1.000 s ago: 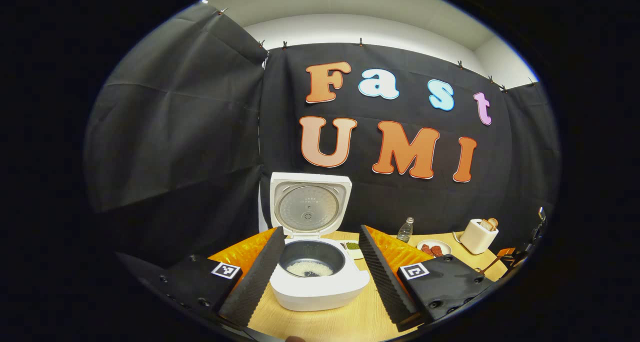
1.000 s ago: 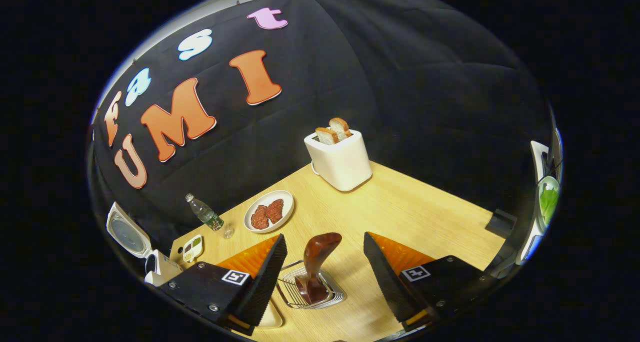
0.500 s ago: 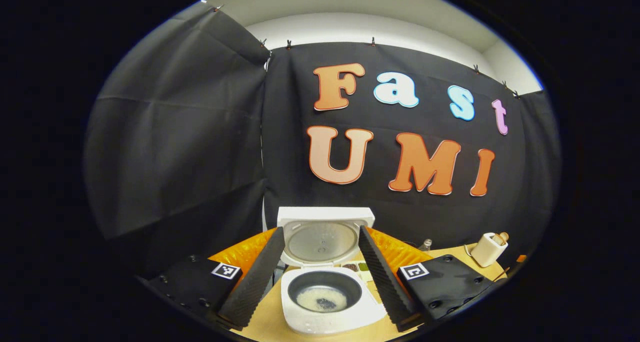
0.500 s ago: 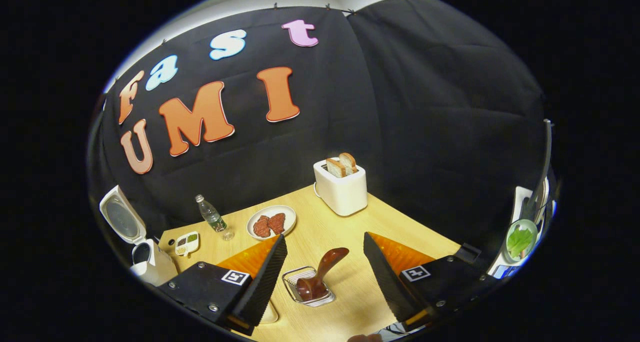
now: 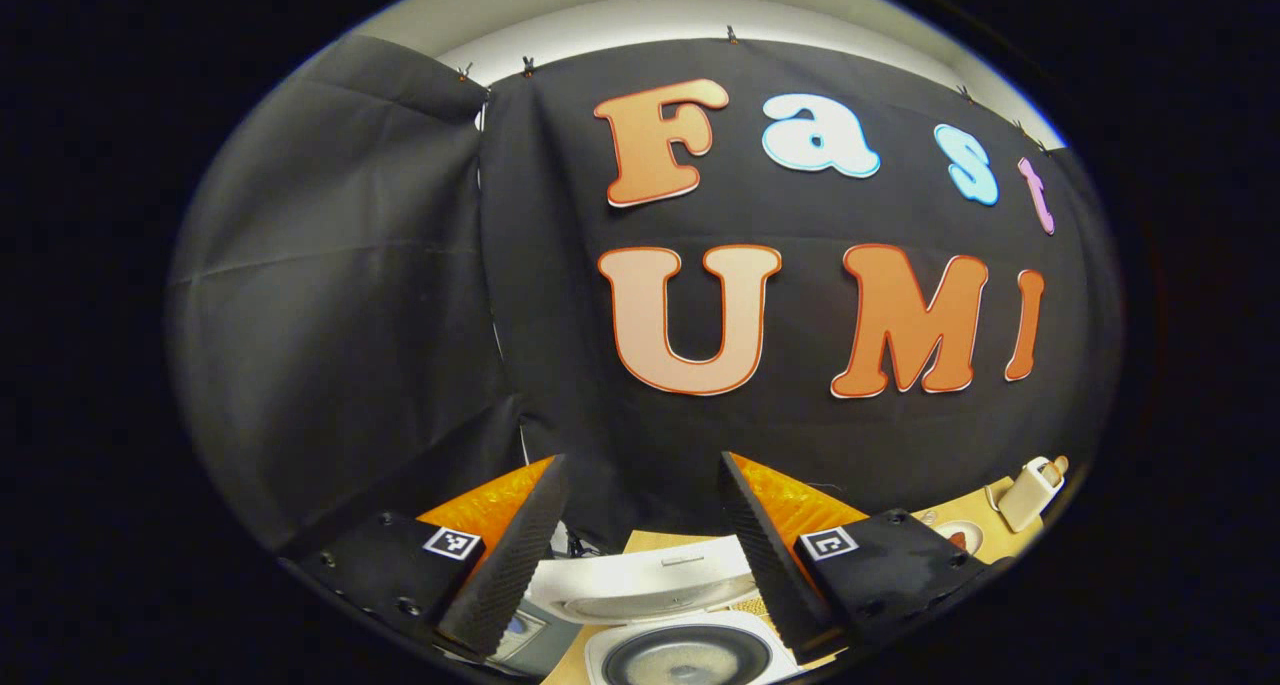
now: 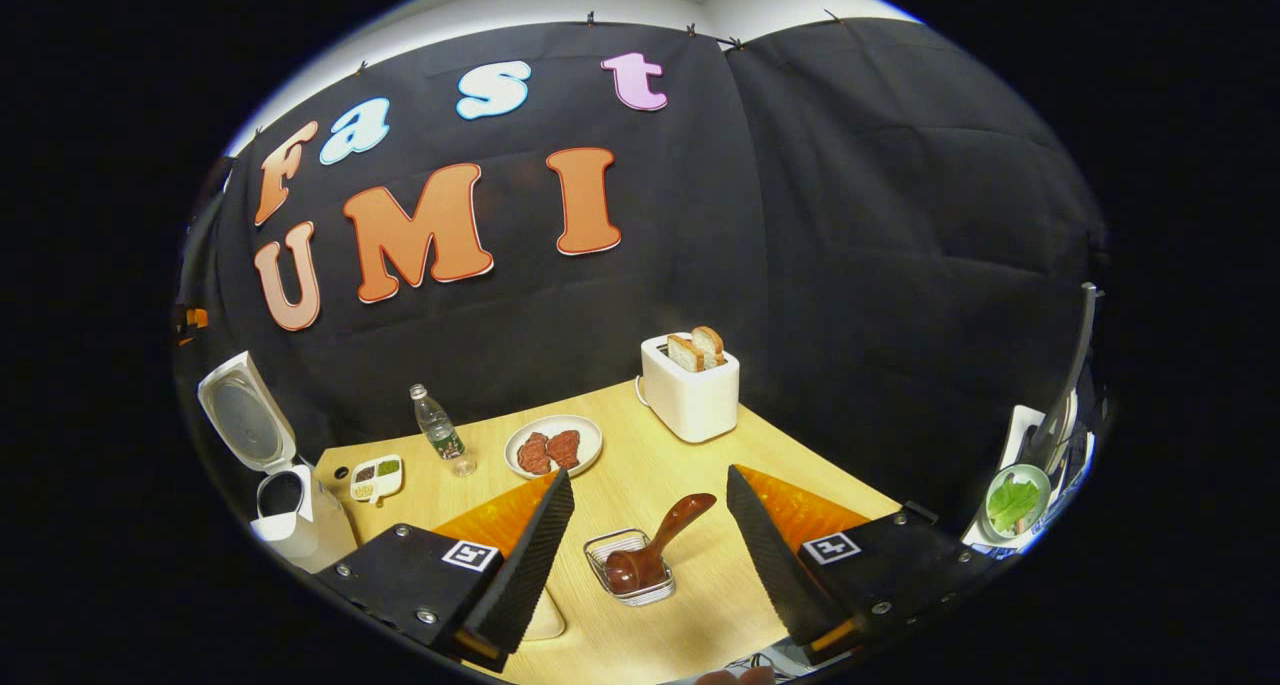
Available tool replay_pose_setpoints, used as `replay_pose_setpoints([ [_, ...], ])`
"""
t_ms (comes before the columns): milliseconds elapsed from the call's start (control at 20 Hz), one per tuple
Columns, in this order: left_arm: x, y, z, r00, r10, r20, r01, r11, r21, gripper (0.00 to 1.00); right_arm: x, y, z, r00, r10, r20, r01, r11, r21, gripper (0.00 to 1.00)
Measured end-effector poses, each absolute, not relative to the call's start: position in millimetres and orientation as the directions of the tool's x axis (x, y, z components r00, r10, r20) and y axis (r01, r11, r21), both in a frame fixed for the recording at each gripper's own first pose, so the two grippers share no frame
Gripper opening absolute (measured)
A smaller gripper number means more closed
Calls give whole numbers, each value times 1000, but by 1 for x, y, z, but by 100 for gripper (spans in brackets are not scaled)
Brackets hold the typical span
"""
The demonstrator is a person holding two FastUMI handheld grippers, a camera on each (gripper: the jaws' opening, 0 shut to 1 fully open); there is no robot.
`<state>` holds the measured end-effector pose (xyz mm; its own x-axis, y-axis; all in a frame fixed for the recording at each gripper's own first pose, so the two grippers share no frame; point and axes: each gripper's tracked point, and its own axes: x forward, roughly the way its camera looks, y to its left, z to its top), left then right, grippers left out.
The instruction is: Close the left gripper, press the button to open the rice cooker; take a wooden spoon from the chopstick holder with the right hand, scoop a spoonful of rice and pour it into the rice cooker, then put the wooden spoon back into the chopstick holder.
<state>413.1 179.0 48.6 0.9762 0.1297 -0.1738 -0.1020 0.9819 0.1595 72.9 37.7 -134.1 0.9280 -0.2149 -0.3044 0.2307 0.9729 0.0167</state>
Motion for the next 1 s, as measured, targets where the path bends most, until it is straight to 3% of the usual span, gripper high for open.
replay_pose_setpoints([
  [450, 436, 195, -33, 932, 140, -336, -121, 990, 76, 100, 78, 46, -101, 942, -206, -264, 216, 976, 11, 95],
  [1000, 315, 164, -70, 943, 97, -318, -66, 992, 107, 100, 90, 96, -102, 965, -64, -256, 69, 998, 11, 95],
])
